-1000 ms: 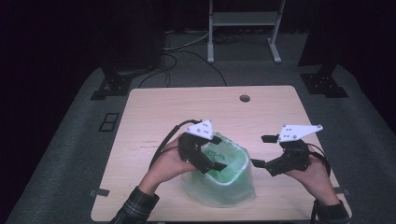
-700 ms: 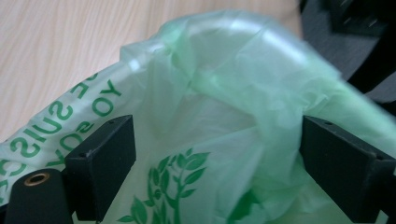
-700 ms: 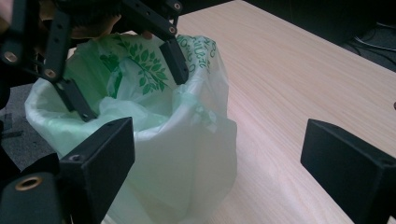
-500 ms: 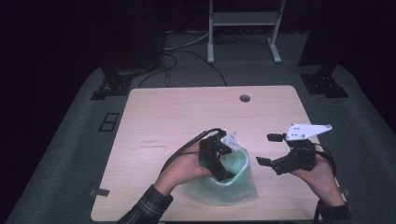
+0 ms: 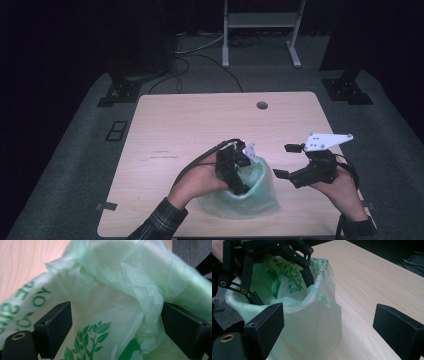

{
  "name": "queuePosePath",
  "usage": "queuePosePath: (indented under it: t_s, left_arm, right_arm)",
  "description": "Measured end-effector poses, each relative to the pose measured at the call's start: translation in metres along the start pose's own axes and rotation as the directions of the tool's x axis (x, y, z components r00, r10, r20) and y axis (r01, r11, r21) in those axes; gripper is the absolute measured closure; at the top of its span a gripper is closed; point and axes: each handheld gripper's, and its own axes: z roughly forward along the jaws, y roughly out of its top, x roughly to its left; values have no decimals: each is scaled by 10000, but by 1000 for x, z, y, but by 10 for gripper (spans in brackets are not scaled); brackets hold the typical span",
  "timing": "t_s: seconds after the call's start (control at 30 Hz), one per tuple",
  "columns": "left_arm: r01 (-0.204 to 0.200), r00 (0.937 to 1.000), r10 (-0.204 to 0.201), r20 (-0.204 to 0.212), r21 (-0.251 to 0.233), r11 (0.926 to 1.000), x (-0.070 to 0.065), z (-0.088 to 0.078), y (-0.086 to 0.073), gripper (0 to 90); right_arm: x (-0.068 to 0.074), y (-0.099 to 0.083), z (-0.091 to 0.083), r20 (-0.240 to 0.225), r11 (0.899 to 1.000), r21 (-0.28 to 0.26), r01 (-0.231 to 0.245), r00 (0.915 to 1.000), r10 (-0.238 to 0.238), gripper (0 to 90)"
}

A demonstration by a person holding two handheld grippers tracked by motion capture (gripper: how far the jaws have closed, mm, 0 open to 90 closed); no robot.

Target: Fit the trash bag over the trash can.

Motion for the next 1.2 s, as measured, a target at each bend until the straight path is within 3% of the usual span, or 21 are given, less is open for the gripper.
queuePosePath:
  t_s: [0.1,0.17,0.33,0.4,0.53,0.67,0.87,0.93,1.03,1.07,1.1,1.2]
  left_arm:
    - [43,10000,-44,-26,-284,9996,0,-7,-2,96]
    - [38,9999,-44,-95,-621,9981,-1,-20,-7,95]
    - [-45,9999,37,-110,-738,9973,-2,-34,-15,97]
    - [-144,9999,142,-43,-398,9991,-3,-36,-19,97]
    - [-105,9999,107,113,-235,9997,-2,-33,-21,108]
    - [163,9996,-171,208,343,9993,1,-25,-19,117]
    - [252,9997,-253,-4,1078,9939,1,-16,-14,108]
    - [297,9996,-296,-23,1102,9935,1,-15,-13,105]
    - [295,9996,-294,-28,894,9956,2,-17,-14,102]
    - [374,9993,-375,14,437,9983,1,-21,-15,98]
    - [374,9993,-375,14,437,9983,1,-21,-15,95]
    - [424,9991,-425,-42,-296,9987,2,-30,-17,94]
  right_arm:
    - [0,0,-1,7,10000,-16,5,10000,-5,90]
    - [0,0,-2,20,10000,-59,34,10000,-34,90]
    - [1,1,-2,14,10000,-44,27,10000,-27,90]
    - [1,1,-1,12,10000,-21,23,10000,-23,90]
    - [1,1,-1,17,10000,-14,25,10000,-25,90]
    - [2,1,-1,8,10000,-25,35,10000,-35,90]
    - [2,1,0,-10,10000,7,32,10000,-32,90]
    - [2,1,0,-30,10000,20,34,10000,-34,90]
    - [2,0,1,-55,10000,46,57,10000,-56,90]
    - [2,0,2,-51,10000,52,61,10000,-61,90]
    - [2,0,2,-53,10000,26,80,10000,-80,90]
    - [2,-1,3,-56,10000,53,13,10000,-13,90]
